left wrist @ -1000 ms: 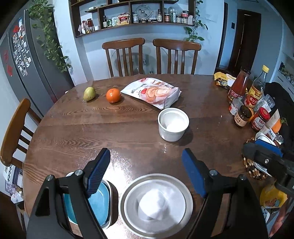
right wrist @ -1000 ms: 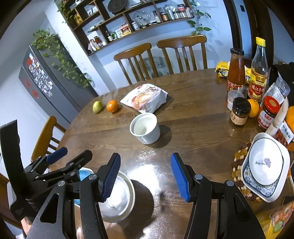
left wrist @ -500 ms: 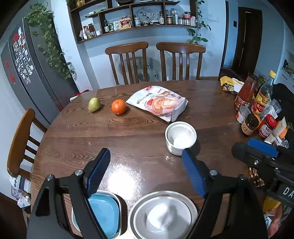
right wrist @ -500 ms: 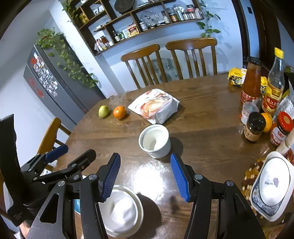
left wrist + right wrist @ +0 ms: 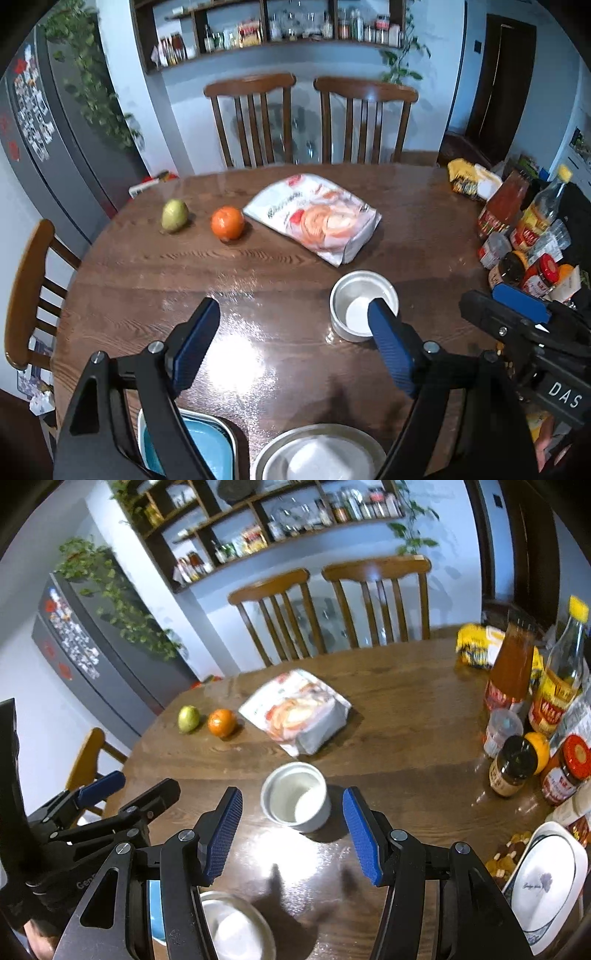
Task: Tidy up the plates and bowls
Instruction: 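Reach both tools to the white ramekin's rim and close on it, then lift the white ramekin and carry it over the nested bowls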
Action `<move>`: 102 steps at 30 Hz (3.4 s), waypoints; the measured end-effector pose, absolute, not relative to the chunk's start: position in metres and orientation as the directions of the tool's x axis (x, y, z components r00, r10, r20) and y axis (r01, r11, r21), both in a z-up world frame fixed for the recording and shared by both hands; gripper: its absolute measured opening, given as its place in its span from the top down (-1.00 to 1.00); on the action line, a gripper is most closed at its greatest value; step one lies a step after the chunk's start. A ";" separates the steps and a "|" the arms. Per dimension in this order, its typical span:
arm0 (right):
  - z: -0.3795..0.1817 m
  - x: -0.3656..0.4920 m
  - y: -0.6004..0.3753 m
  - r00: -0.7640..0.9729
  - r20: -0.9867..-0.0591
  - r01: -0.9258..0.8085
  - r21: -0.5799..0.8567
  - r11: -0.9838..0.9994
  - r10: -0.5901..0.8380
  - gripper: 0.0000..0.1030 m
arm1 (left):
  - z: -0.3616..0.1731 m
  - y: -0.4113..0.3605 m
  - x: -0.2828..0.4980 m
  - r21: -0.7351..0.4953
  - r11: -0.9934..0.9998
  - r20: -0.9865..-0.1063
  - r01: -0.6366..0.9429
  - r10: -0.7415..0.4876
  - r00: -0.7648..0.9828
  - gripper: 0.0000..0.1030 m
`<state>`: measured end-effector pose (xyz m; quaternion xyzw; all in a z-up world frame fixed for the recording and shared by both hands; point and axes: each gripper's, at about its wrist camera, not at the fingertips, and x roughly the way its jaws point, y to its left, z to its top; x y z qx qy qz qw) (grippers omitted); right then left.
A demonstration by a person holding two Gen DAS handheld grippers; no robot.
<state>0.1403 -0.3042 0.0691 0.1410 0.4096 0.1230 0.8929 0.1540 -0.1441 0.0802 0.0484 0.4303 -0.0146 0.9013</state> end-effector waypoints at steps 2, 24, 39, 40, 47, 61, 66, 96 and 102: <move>0.057 0.150 -0.305 0.606 -0.722 -0.087 0.359 0.929 0.335 -0.12 | 0.068 -0.144 0.164 0.090 0.994 -0.793 0.061 0.035 0.609 -0.58; -0.050 0.220 -0.302 0.428 -0.817 0.036 0.443 0.896 0.387 -0.08 | -0.041 -0.145 0.242 0.009 0.997 -0.921 0.075 -0.021 0.390 -0.51; -0.061 0.230 -0.296 0.400 -0.799 0.000 0.489 0.872 0.449 0.54 | -0.058 -0.161 0.251 -0.083 0.988 -0.943 0.128 -0.119 0.311 0.41; -0.061 0.230 -0.296 0.400 -0.797 0.000 0.494 0.869 0.453 0.54 | -0.058 -0.161 0.251 -0.093 0.988 -0.943 0.126 -0.128 0.308 0.45; -0.061 0.229 -0.293 0.416 -0.789 -0.002 0.497 0.868 0.452 0.62 | -0.059 -0.166 0.248 -0.111 0.985 -0.940 0.131 -0.147 0.309 0.81; -0.046 0.191 -0.300 0.492 -0.739 0.004 0.530 0.848 0.460 0.63 | -0.029 -0.173 0.217 -0.049 0.981 -0.900 0.189 -0.126 0.418 0.81; -0.029 0.169 -0.300 0.525 -0.709 -0.012 0.547 0.837 0.470 0.63 | -0.010 -0.170 0.195 -0.025 0.979 -0.874 0.202 -0.120 0.472 0.81; -0.001 0.057 -0.247 0.508 -0.703 -0.086 0.534 0.841 0.498 0.63 | 0.018 -0.122 0.071 -0.028 0.988 -0.836 0.150 -0.105 0.539 0.81; -0.002 0.042 -0.236 0.496 -0.708 -0.100 0.528 0.843 0.502 0.63 | 0.017 -0.111 0.055 -0.026 0.990 -0.839 0.139 -0.097 0.535 0.81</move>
